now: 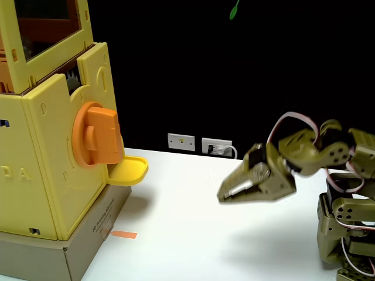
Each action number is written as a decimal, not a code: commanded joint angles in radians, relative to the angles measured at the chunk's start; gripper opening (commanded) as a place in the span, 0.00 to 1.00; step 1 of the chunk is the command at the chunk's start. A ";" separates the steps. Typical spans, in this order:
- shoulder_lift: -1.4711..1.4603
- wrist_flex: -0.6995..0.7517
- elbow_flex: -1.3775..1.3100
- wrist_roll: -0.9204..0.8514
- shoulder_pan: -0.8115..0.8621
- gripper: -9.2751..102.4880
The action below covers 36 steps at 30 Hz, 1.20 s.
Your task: Turn the button of vending machine.
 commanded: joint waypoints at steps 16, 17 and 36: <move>-0.259 -0.204 -0.356 -0.143 0.048 0.09; -0.285 -0.273 -0.336 -0.149 0.035 0.09; -0.456 -0.999 0.014 -0.992 -0.015 0.14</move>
